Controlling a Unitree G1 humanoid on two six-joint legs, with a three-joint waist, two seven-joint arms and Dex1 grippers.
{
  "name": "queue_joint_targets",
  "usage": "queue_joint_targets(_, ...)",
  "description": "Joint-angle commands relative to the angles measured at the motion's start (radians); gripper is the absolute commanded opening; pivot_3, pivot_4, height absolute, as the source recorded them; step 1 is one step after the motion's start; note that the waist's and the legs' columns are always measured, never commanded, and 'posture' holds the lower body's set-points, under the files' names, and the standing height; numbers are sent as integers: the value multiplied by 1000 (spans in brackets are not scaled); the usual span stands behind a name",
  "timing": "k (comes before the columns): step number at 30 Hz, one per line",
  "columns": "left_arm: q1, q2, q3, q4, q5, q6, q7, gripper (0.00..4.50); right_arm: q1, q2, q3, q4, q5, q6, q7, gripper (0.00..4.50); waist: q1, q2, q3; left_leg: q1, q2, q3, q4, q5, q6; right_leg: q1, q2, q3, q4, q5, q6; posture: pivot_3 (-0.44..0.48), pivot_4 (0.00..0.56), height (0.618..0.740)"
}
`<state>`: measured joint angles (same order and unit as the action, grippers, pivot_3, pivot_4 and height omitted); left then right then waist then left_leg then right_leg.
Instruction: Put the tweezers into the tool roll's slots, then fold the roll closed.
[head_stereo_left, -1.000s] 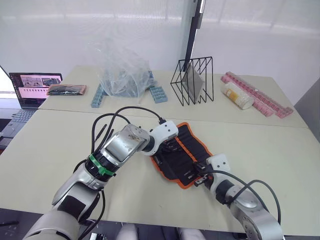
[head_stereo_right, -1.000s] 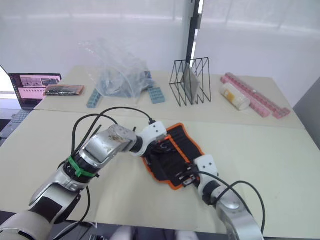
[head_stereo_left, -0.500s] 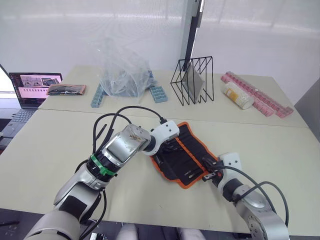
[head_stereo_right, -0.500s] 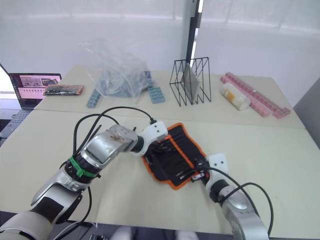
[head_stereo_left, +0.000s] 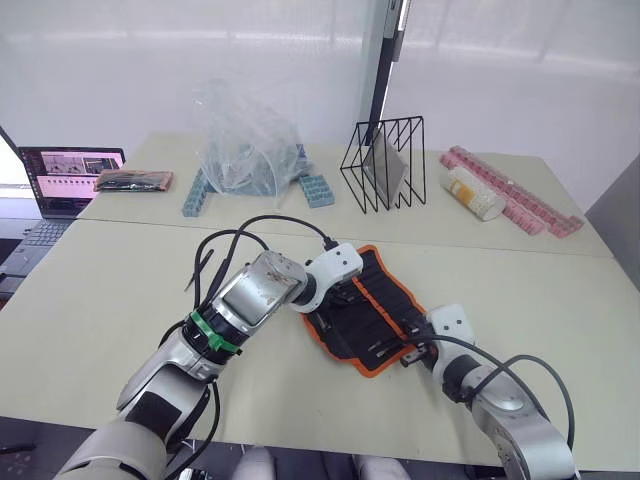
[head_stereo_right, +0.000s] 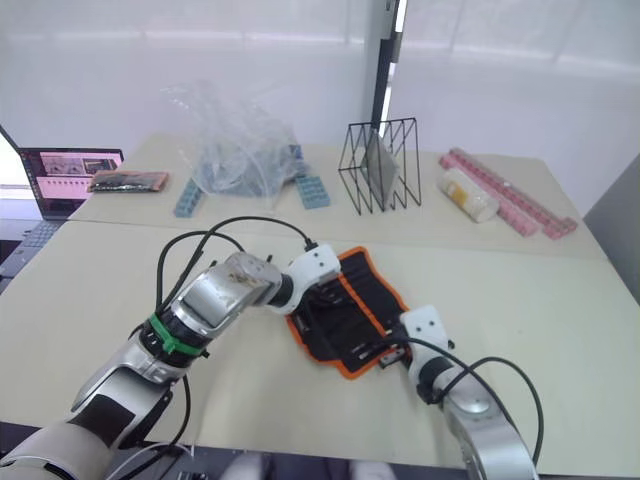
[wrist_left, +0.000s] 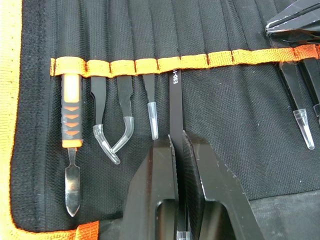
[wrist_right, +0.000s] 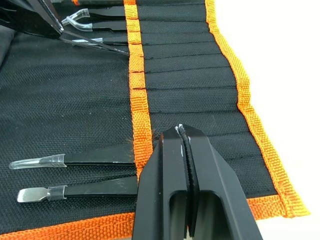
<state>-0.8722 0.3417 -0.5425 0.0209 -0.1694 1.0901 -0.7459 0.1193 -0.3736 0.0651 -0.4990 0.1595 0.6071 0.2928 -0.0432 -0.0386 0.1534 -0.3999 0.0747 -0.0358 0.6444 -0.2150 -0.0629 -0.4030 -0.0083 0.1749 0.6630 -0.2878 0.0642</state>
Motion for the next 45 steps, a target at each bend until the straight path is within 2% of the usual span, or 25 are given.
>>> queue_joint_targets(1,-29,-35,-14,26,14,-20,4,0,36,-5,63,59,-14,55,19,19,0,-3,-2,0,0,0,0,0,0,0,0,0,0,0,0,0,150,720)
queue_joint_targets(3,-33,-40,-13,18,13,-6,-1,0,36,-3,63,56,-15,57,18,19,1,-3,-2,0,0,0,0,0,0,0,0,0,0,0,0,0,150,720)
queue_joint_targets(12,-32,55,-33,-154,-17,164,-21,0,34,19,77,55,-26,57,12,19,-7,-4,-3,0,0,0,-2,0,1,-1,0,0,0,-1,-1,0,150,720)
queue_joint_targets(29,-95,-36,-43,46,42,119,64,0,43,41,85,40,-45,63,2,19,-11,-5,-4,1,0,0,-2,0,1,0,0,0,0,-1,0,0,150,720)
queue_joint_targets(38,-85,64,-62,-43,23,163,20,0,35,49,91,49,-52,62,2,19,-32,-5,-4,1,0,-1,-3,-1,1,-1,0,0,0,-2,-1,0,150,720)
queue_joint_targets(45,-88,94,-71,-59,21,171,11,0,29,54,95,56,-57,58,4,19,-34,-5,-4,1,0,-1,-3,-1,1,-1,1,0,0,-2,-1,0,150,720)
